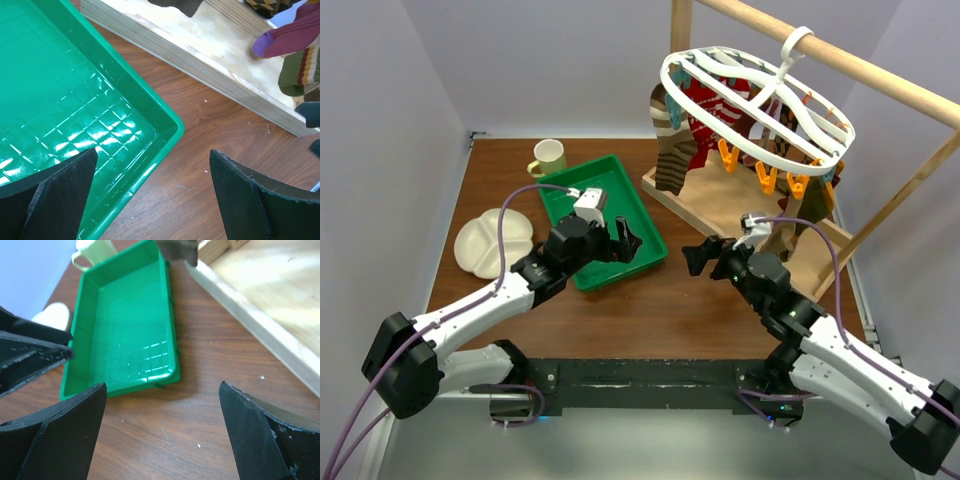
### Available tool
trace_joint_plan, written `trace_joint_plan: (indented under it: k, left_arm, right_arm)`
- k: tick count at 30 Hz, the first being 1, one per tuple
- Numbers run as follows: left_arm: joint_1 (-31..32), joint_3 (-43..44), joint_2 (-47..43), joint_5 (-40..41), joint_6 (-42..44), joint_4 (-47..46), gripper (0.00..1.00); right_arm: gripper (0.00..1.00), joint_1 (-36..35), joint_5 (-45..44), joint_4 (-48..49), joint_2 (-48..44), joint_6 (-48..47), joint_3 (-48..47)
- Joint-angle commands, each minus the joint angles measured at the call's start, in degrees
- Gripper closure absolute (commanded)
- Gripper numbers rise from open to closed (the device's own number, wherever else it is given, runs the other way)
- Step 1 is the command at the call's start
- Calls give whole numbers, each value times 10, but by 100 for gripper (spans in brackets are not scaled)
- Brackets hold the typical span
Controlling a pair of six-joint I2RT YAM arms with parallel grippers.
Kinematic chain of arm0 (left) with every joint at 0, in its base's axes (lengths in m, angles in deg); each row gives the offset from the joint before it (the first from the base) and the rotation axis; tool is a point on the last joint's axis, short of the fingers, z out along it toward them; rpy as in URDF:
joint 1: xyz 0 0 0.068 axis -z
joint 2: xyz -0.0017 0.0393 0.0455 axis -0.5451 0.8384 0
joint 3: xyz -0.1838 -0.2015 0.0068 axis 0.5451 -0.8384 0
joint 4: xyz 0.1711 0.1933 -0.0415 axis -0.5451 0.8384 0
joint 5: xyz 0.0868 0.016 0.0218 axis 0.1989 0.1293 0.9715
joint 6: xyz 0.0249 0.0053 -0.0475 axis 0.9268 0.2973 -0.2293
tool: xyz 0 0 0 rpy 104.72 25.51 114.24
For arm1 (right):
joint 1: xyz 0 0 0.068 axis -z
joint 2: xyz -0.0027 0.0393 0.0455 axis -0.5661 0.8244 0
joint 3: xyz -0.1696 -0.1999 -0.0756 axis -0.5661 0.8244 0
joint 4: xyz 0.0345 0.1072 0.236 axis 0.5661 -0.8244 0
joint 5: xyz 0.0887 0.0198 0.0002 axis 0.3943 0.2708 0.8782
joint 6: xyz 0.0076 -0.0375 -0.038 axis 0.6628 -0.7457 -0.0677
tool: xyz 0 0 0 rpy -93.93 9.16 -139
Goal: Remove the socks clipped to the hanger
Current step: Remove the sock from the hanger.
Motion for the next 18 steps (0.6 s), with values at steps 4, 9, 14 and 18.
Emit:
trace_joint_plan:
  k: [4,9,14,18]
  left_arm:
    - [32,17,16,-25,-4,-63,0]
    - [44,25,31,-33,-3,-82,0]
    - [46,28,39,-41,-1,-92,0]
    - [47,32,41,-46,3,-100,0]
  right_arm:
    - [1,-2,-73,-84,-102,-15,-32]
    - [1,-1,-109,-161,-146,-19,-74]
    - [1,-2,-149,-231,-168,-35,-129]
    - [1,-2,-173,-272,-173,-38,-159]
